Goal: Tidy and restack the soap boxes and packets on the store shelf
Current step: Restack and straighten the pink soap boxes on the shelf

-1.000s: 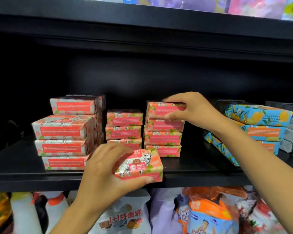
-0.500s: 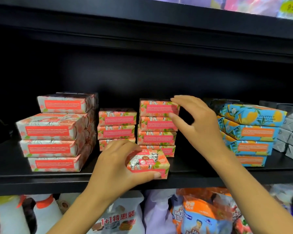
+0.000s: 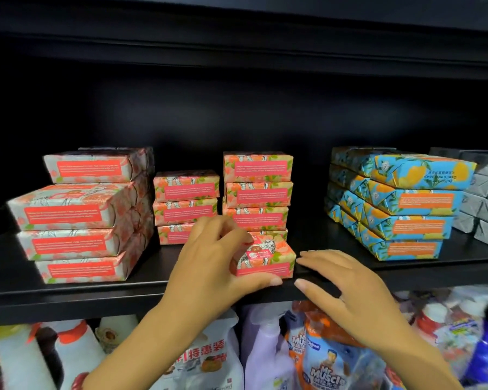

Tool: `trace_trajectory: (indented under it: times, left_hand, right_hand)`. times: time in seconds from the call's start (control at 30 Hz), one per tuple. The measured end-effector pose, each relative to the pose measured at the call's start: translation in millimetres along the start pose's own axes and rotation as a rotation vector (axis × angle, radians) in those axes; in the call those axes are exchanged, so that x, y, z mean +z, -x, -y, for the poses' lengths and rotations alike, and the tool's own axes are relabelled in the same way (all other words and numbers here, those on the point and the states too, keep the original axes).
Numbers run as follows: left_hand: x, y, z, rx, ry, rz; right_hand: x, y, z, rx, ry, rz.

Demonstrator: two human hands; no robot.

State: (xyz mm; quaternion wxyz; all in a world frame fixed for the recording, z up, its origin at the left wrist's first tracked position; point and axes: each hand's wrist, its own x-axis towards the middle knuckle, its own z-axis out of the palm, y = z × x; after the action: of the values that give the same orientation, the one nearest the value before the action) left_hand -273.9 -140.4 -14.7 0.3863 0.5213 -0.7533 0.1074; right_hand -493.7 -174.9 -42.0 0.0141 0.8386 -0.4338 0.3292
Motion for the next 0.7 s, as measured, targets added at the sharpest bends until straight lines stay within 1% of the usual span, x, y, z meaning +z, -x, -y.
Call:
trace_trajectory:
  times: [0.13, 0.23, 0.4, 0.47, 0.63, 0.7]
  left_hand:
    - [-8.7, 12.2, 3.9, 0.024, -0.015, -0.03]
    - [-9.2, 14.1, 2.2, 0.041, -0.01, -0.031]
    - [-4.1, 6.1, -0.1, 0.029, 0.042, 0.011]
    - [-2.3, 5.4, 1.3, 0.026, 0.045, 0.018]
    - [0.5, 1.0, 7.6, 0.004, 0.057, 0.021]
    - [1.6, -3.2, 10.3, -0.013, 0.054, 0.034]
  right_hand:
    - [4.9, 4.9, -1.8, -0.032, 0.067, 0.02]
    - [4.7, 5.6, -0.7, -0.016, 0.088, 0.024]
    - [3.8, 6.5, 4.6, -0.04, 0.111, -0.085]
    - [3.4, 6.7, 4.9, -0.05, 0.122, -0.076]
    - [4.9, 6.3, -2.1, -0.017, 0.06, 0.002]
    - [6.3, 6.1, -3.6, -0.016, 0.051, 0.001]
